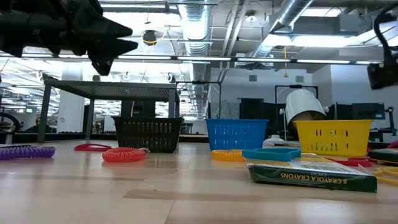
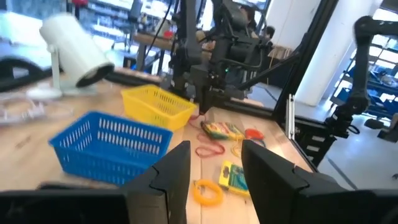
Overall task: Pick & Place Office Desk Supplies
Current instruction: Put the red rubber band into the blue basket
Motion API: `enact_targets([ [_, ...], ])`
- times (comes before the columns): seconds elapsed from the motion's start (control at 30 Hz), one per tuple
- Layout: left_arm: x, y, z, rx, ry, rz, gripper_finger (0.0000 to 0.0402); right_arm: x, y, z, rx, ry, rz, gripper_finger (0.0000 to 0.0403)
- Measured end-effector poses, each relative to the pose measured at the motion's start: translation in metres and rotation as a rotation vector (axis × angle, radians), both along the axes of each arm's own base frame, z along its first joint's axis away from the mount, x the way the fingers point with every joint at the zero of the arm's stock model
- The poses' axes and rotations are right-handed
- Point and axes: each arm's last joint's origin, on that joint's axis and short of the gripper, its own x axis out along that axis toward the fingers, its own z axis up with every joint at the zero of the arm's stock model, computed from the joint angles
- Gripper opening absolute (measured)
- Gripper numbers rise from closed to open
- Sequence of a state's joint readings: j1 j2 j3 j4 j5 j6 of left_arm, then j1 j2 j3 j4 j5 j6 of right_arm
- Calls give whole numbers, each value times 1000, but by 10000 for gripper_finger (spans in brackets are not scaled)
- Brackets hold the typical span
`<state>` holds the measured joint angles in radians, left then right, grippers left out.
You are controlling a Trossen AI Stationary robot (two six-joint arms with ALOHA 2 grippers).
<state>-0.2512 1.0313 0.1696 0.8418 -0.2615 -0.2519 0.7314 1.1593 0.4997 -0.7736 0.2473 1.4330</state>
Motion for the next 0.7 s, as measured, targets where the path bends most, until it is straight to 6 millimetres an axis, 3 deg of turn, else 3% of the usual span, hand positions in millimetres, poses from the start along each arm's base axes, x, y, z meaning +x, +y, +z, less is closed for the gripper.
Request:
enact_targets([
  [0.33, 11, -2, 12, 93, -25, 26, 140, -5, 4, 44, -47, -206, 22, 0],
  [0.7, 72, -18, 6, 353, 91, 6, 140, 10, 18, 95, -49, -411, 76, 0],
])
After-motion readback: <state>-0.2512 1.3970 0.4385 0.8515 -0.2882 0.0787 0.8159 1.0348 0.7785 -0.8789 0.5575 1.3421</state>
